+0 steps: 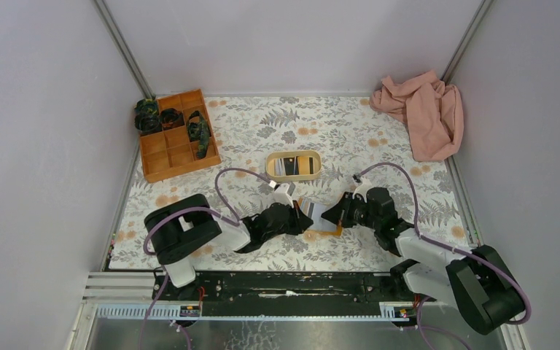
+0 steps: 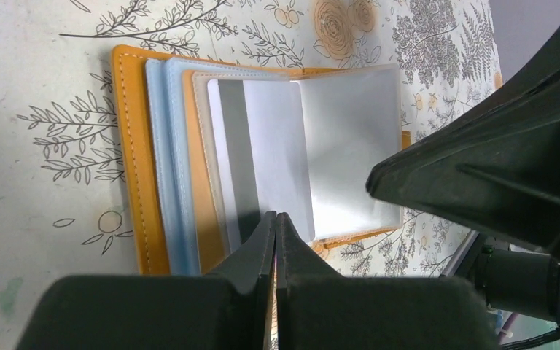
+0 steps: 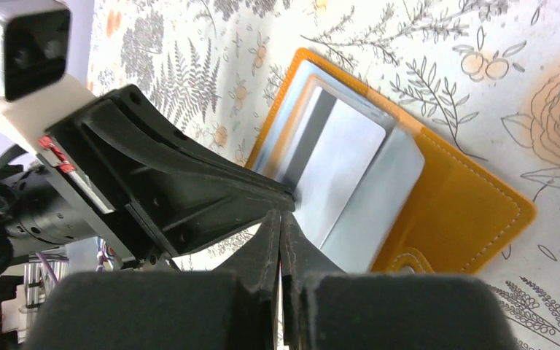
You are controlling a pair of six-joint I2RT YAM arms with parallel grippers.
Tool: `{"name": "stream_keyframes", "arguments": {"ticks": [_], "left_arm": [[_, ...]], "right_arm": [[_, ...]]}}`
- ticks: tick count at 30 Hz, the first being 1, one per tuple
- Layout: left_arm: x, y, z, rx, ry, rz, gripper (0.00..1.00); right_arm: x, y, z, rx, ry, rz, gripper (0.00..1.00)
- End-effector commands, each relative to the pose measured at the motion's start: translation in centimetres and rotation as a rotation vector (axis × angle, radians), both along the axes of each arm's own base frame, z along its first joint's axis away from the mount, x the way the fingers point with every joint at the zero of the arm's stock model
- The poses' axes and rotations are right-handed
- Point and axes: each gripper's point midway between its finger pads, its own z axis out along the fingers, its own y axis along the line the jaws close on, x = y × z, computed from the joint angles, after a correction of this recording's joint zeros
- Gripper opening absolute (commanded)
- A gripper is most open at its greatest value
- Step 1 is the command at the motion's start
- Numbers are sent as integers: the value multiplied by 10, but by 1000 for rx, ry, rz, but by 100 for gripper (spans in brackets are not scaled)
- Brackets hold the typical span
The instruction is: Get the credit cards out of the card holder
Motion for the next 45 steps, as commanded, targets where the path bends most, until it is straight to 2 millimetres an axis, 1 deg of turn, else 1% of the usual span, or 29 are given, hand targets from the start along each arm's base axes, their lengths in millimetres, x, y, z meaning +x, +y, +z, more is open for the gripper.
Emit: {"name": "stream_keyframes", "arguments": {"ticks": [1, 3, 5, 6, 7, 8, 10, 12, 14, 16, 20, 23, 27, 32, 34, 38, 40, 45], "left_arm": [[-2, 10, 0, 24, -11, 8, 0], [-3, 12, 1, 24, -14, 11, 0], [-4, 13, 2, 25, -16, 13, 0], [-3, 14, 3, 25, -18, 13, 0], [-3, 15, 5, 23, -20, 15, 0], [-3, 16, 6, 21, -24, 16, 0], [-3, 16, 11, 17, -29, 20, 0], [-3, 17, 14, 18, -37, 20, 0], [-2, 18, 16, 24, -43, 22, 0], [0, 20, 14, 45, -48, 28, 0], [5, 27, -3, 135, -22, 58, 0], [7, 32, -12, 157, -15, 74, 0], [10, 39, -19, 177, -6, 94, 0], [9, 42, -22, 186, 0, 93, 0], [7, 41, -23, 174, 7, 87, 0], [-5, 31, -18, 94, 31, 49, 0], [-11, 27, -19, 87, 39, 38, 0], [-18, 22, -26, 80, 60, 29, 0]], "right_arm": [[9, -2, 15, 2, -67, -32, 0], [9, -5, 12, -13, -59, -45, 0], [10, -9, 5, -44, -26, -66, 0], [10, -10, 2, -54, -15, -75, 6], [10, -11, -1, -60, -2, -77, 18], [9, -10, -4, -63, 7, -75, 25], [7, -9, -10, -58, 30, -66, 32], [5, -7, -13, -51, 43, -61, 34], [3, -6, -16, -44, 55, -52, 35], [3, -4, -18, -38, 63, -47, 36], [5, -1, -18, -23, 66, -42, 36], [8, 3, -16, -10, 65, -36, 36], [10, 5, -13, 0, 59, -30, 36], [12, 8, -14, 6, 64, -23, 36], [12, 10, -14, 19, 67, -18, 36], [10, 16, -14, 49, 88, 6, 36], [11, 18, -13, 61, 92, 8, 35], [17, 22, -9, 67, 83, 12, 35]]}}
